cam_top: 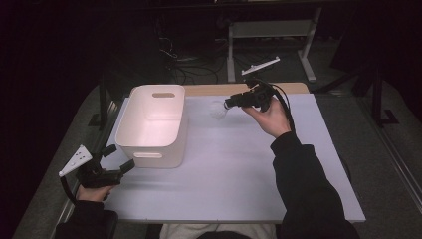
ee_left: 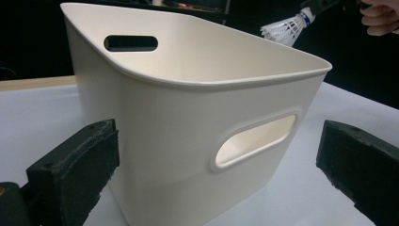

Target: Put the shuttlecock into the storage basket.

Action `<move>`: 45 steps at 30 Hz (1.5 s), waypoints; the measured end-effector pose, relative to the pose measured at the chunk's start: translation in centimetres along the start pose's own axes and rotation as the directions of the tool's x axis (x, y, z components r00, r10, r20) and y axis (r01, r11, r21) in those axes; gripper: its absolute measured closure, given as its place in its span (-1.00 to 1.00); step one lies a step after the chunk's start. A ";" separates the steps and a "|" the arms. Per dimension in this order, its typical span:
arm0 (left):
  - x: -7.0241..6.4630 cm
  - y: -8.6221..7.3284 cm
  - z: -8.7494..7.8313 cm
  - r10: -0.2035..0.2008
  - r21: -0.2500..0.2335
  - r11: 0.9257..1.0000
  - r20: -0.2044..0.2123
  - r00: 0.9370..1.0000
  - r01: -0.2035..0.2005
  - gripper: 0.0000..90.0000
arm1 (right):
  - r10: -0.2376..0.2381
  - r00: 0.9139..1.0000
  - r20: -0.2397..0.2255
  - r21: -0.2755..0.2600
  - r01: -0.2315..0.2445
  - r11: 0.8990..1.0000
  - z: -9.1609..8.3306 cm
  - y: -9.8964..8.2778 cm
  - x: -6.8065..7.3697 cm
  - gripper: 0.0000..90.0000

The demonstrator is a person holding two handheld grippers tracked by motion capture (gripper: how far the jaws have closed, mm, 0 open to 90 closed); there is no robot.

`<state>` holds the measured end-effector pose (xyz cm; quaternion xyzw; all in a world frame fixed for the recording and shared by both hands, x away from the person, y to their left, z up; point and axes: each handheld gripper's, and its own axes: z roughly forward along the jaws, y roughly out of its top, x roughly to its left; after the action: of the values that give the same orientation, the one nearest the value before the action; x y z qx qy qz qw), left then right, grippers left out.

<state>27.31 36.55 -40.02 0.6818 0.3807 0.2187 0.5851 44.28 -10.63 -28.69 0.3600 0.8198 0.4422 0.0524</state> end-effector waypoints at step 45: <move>0.0 0.0 0.0 0.000 0.000 1.000 0.001 1.000 0.000 -1.00 | -0.175 0.979 -0.105 -0.096 0.165 0.982 -0.5 7.5 7.9 0.48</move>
<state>27.29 36.59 -40.02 0.6820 0.3804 0.2183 0.5852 42.36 -3.28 -20.84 0.2604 0.8291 0.4912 0.0591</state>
